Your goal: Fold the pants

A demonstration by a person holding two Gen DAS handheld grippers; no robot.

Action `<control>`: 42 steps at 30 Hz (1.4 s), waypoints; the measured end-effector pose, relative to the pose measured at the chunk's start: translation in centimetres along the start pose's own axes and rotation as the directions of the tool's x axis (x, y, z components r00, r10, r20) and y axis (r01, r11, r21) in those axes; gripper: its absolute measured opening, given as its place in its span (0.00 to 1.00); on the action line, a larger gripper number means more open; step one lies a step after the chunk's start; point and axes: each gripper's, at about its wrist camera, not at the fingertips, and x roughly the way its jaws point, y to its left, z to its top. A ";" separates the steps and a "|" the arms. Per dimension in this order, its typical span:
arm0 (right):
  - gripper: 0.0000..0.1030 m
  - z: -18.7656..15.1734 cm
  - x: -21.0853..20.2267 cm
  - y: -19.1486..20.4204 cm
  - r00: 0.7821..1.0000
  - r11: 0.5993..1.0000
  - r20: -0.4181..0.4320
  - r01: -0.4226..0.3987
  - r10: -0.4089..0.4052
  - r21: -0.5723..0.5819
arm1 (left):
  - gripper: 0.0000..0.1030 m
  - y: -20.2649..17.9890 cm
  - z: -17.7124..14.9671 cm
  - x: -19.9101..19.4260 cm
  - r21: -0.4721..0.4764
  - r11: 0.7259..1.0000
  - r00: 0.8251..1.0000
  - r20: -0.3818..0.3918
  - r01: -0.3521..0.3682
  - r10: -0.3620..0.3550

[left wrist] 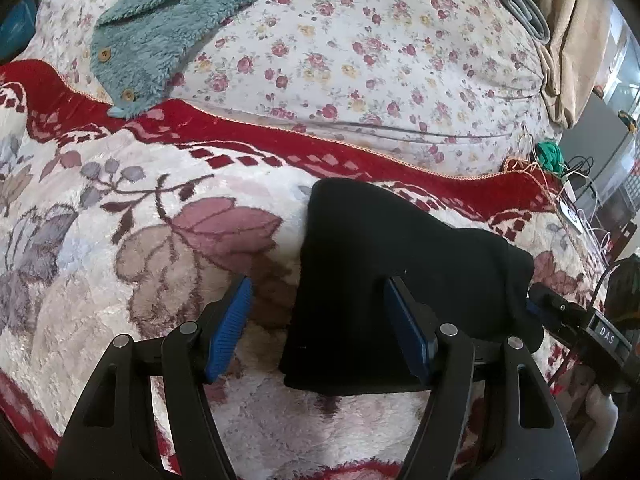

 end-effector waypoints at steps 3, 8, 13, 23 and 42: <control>0.69 0.1 -0.2 0.6 1.000 1.000 0.004 -0.005 0.005 -0.013 | 0.67 -0.4 -0.1 0.1 0.010 1.000 1.000 -0.003 0.006 -0.006; 0.69 0.6 -0.8 1.8 1.000 0.999 0.011 -0.016 0.016 -0.044 | 0.67 -1.3 -0.2 0.4 0.039 0.999 1.000 -0.013 0.017 -0.017; 0.69 0.7 -0.3 2.3 1.000 0.999 -0.021 -0.023 0.023 -0.031 | 0.67 -1.6 -0.4 0.3 0.039 0.999 1.000 -0.015 0.023 -0.023; 0.69 0.0 -0.3 3.3 0.998 0.994 -0.017 -0.055 0.053 -0.093 | 0.67 -2.5 0.0 -0.6 0.065 0.998 1.000 0.021 0.012 -0.013; 0.69 -1.2 0.2 4.2 1.000 0.990 -0.005 -0.014 0.013 -0.142 | 0.67 -4.8 -1.2 -1.1 0.187 0.977 0.991 0.103 -0.105 0.086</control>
